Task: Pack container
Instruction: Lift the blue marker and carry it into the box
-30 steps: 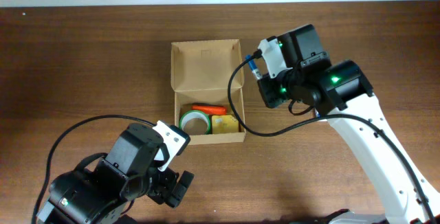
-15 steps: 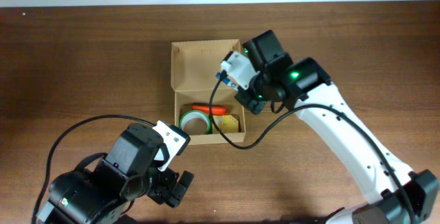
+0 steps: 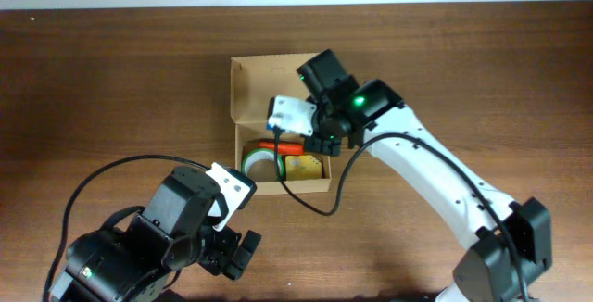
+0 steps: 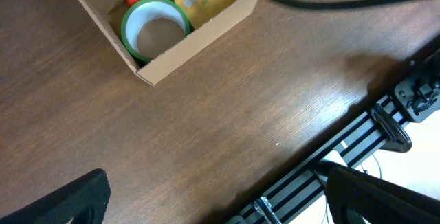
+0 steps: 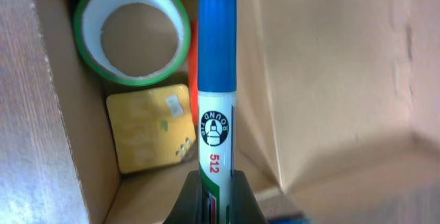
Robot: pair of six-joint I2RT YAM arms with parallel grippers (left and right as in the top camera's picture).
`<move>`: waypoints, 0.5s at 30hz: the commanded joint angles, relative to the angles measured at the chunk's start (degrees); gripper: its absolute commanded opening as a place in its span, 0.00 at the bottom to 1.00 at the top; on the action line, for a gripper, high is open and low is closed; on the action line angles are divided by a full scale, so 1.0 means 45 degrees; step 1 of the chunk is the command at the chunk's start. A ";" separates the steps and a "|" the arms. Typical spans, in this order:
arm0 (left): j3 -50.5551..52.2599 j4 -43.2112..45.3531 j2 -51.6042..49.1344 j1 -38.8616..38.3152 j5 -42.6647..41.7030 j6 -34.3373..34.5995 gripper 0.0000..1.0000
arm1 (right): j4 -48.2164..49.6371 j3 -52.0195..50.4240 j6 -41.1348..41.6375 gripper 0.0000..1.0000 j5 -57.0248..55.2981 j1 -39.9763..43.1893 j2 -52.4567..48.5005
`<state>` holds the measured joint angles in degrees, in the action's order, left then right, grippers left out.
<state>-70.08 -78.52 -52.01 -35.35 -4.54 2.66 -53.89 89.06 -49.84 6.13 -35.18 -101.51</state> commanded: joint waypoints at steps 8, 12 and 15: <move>-0.0199 0.0000 0.0053 -0.0024 -0.0141 0.0083 1.00 | 0.1049 0.0019 -0.2550 0.04 0.0296 -0.0442 -0.1180; -0.0199 0.0000 0.0053 -0.0024 -0.0141 0.0083 0.99 | 0.1467 0.0019 -0.2929 0.04 0.0301 -0.0442 -0.1719; -0.0199 0.0000 0.0053 -0.0024 -0.0141 0.0083 1.00 | 0.1661 0.0019 -0.3065 0.04 0.0301 -0.0442 -0.1987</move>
<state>-70.08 -78.52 -52.01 -35.35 -4.54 2.66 -46.83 89.06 -61.78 6.70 -36.91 -109.19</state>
